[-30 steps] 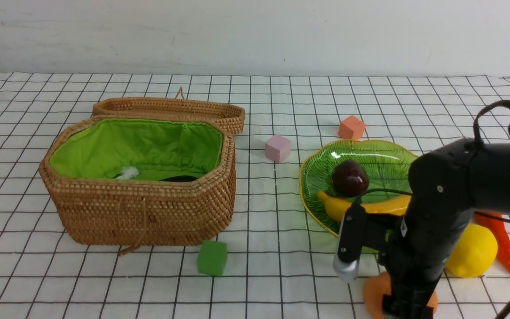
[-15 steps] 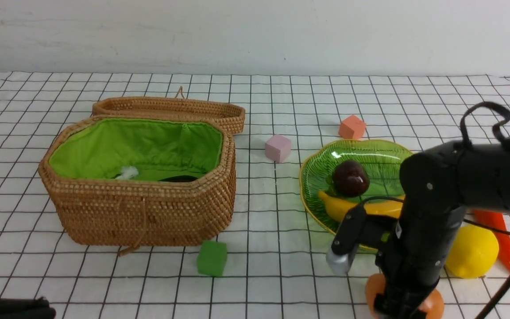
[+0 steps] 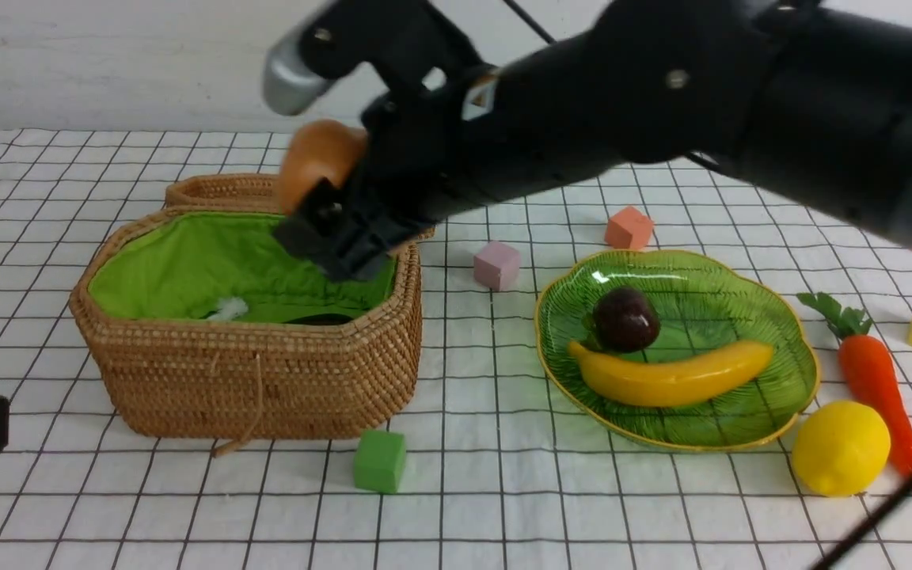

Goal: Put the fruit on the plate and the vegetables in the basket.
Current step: Use the right arm to grab a potato and put it into the left basket

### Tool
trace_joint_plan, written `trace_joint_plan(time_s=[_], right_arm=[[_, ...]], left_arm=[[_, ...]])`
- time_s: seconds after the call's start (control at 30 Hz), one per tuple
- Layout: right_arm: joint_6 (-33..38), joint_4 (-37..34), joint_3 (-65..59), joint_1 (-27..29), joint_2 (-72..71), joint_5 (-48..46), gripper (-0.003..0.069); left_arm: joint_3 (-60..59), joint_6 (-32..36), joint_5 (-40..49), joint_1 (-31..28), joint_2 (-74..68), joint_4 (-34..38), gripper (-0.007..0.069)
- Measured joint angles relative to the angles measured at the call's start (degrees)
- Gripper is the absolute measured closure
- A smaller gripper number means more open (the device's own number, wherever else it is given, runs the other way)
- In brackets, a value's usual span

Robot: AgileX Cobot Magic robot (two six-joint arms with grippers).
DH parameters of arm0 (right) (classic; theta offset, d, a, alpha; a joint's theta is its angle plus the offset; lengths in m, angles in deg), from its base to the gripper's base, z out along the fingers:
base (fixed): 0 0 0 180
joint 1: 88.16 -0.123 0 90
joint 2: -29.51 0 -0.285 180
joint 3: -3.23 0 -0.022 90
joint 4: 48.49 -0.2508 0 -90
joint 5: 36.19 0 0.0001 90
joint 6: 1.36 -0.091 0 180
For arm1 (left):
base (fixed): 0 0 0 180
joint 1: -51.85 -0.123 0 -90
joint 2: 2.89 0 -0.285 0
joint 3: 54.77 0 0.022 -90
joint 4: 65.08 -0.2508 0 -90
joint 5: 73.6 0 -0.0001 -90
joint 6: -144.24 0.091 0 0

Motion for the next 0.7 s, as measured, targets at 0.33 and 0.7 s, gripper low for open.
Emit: trace_joint_plan(time_s=[0.33, 0.7], right_arm=[[3.7, 0.4, 10.5, -0.6, 16.4, 5.6, -0.0017], [-3.7, 4.7, 10.8, -0.6, 6.5, -6.2, 0.0022]], left_arm=[[0.0, -0.9, 0.4, 0.0, 0.0, -0.2, 0.0636], [0.0, -0.9, 0.1, 0.0, 0.0, 0.1, 0.0636]])
